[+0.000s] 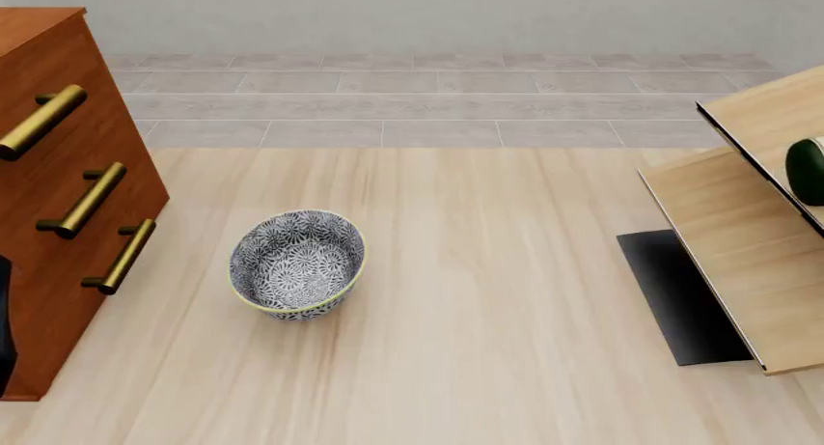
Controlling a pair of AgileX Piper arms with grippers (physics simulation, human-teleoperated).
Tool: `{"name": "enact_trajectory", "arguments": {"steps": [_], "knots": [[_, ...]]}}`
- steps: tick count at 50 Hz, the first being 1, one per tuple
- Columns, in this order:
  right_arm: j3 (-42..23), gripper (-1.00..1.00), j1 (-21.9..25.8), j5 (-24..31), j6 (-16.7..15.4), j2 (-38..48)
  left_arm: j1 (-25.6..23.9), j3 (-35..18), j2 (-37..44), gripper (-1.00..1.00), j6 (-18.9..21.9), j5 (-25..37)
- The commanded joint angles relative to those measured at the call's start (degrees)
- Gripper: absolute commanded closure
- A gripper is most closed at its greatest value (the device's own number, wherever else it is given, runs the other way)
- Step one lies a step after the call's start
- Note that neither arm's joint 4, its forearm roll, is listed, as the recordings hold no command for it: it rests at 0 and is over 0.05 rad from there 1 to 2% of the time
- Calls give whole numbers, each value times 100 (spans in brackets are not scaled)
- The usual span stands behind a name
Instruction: Put the wine bottle on the wine rack.
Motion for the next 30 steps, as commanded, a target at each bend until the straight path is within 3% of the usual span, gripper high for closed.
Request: {"name": "enact_trajectory", "arguments": {"steps": [1, 22, 30], "knots": [[95, -100, 520, -42, -408, -281, -7, -6, 0, -100, 4, 1], [511, -100, 1410, -306, -1287, -949, -108, -158, 0, -100, 42, 104], [838, -100, 2141, -381, -1661, -1416, -191, -236, 0, -100, 72, 162]]}}
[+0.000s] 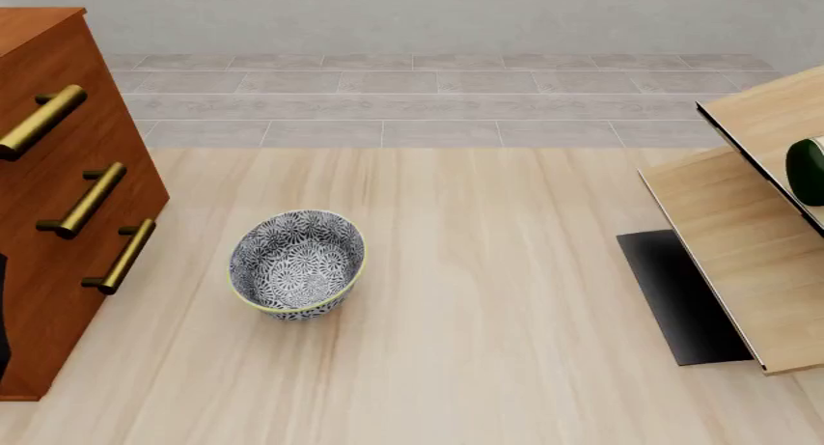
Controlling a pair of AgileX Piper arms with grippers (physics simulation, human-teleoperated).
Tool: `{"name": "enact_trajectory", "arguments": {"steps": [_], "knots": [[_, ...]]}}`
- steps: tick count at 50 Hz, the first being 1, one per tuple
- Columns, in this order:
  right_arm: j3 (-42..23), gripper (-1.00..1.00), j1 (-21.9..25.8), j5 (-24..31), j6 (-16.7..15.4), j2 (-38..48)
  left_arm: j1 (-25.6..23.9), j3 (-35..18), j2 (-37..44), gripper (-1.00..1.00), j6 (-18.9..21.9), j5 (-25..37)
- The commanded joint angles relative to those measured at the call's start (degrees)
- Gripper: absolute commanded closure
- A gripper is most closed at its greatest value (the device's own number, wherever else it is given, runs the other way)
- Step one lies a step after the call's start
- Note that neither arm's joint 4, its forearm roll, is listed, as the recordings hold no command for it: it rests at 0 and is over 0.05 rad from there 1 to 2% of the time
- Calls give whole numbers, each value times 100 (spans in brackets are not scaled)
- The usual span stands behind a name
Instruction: Put the wine bottle on the wine rack.
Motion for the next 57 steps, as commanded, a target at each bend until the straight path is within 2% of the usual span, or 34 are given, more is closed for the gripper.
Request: {"name": "enact_trajectory", "arguments": {"steps": [1, 3, 5, 8, 10, 15, 17, 20, 23, 25, 27, 31, 34, 39, 46, 50, 51, 56, 57], "knots": [[378, -100, 739, -125, -521, -555, -101, -87, 0, -100, 38, 62], [423, -100, 828, -129, -537, -592, -111, -90, 0, -100, 45, 66], [558, -100, 986, -178, -743, -791, -154, -97, 0, -100, 77, 75], [664, -100, 1086, -217, -890, -956, -170, -110, 0, -100, 88, 86], [748, -100, 1193, -272, -1128, -1174, -191, -120, 0, -100, 99, 96], [820, -100, 1422, -259, -1217, -1512, -244, -125, 0, -100, 122, 103], [888, -100, 1669, -276, -1344, -1702, -274, -130, 0, -100, 130, 106], [977, -100, 1826, -238, -1341, -1820, -301, -128, 0, -100, 137, 102], [1110, -100, 1928, -228, -1420, -1987, -315, -113, 0, -100, 155, 86], [1203, -100, 1972, -259, -1589, -2109, -327, -103, 0, -100, 149, 84], [1237, -100, 1978, -244, -1580, -2170, -334, -91, 0, -100, 162, 75], [1379, -100, 2200, -219, -1969, -2488, -356, -67, 0, -100, 161, 67], [1449, -100, 2287, -194, -2100, -2646, -370, -87, 0, -100, 154, 79], [1536, -100, 2448, -75, -2028, -2805, -404, -123, 0, -100, 176, 107], [1679, -100, 2662, 33, -2332, -3142, -426, -200, 0, -100, 189, 164], [1665, -100, 2747, 151, -2334, -3279, -447, -246, 0, -100, 195, 196], [1659, -100, 2833, 194, -2433, -3356, -456, -268, 0, -100, 195, 211], [1605, -100, 2887, 395, -2458, -3590, -489, -389, 0, -100, 209, 277], [1619, -100, 2922, 423, -2540, -3687, -496, -448, 0, -100, 198, 304]]}}
